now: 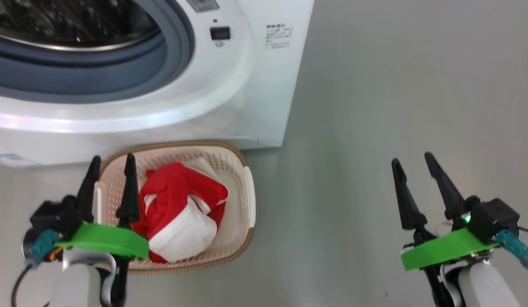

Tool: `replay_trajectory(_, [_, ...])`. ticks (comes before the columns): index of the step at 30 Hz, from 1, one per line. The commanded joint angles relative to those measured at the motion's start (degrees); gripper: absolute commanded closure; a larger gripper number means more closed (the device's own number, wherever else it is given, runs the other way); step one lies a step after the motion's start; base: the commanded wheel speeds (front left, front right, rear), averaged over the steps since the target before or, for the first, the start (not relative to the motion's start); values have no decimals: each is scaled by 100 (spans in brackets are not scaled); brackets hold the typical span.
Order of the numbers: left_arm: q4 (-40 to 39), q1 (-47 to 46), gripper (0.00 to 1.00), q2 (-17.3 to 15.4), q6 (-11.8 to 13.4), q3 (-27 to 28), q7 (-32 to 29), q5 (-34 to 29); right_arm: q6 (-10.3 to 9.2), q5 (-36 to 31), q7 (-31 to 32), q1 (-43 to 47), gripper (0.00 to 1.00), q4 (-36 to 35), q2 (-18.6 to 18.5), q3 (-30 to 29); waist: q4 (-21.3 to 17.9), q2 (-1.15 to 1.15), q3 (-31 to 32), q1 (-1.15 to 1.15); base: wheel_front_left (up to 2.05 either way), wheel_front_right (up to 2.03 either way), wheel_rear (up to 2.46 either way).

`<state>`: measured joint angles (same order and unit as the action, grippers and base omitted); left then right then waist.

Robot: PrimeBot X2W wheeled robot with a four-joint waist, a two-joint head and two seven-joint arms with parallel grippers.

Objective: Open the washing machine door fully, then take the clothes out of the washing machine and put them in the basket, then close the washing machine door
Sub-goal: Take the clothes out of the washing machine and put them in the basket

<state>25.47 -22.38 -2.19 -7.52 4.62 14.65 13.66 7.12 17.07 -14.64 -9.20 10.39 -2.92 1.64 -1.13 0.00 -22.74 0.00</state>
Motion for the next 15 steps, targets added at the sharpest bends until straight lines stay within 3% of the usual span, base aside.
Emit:
replay_trajectory(1, [-311, 238, 0, -106, 3, 108, 35, -84, 36, -46, -36, 146, 0, -85, 4, 145, 45, 0, 341, 0, 0, 0, 0])
replay_trajectory(15, [-1097, 1182, 0, -93, 3, 15, 35, -243, 36, -47, -36, 652, 0, 24, -4, 94, 102, 0, 1112, 0, 0, 0, 0])
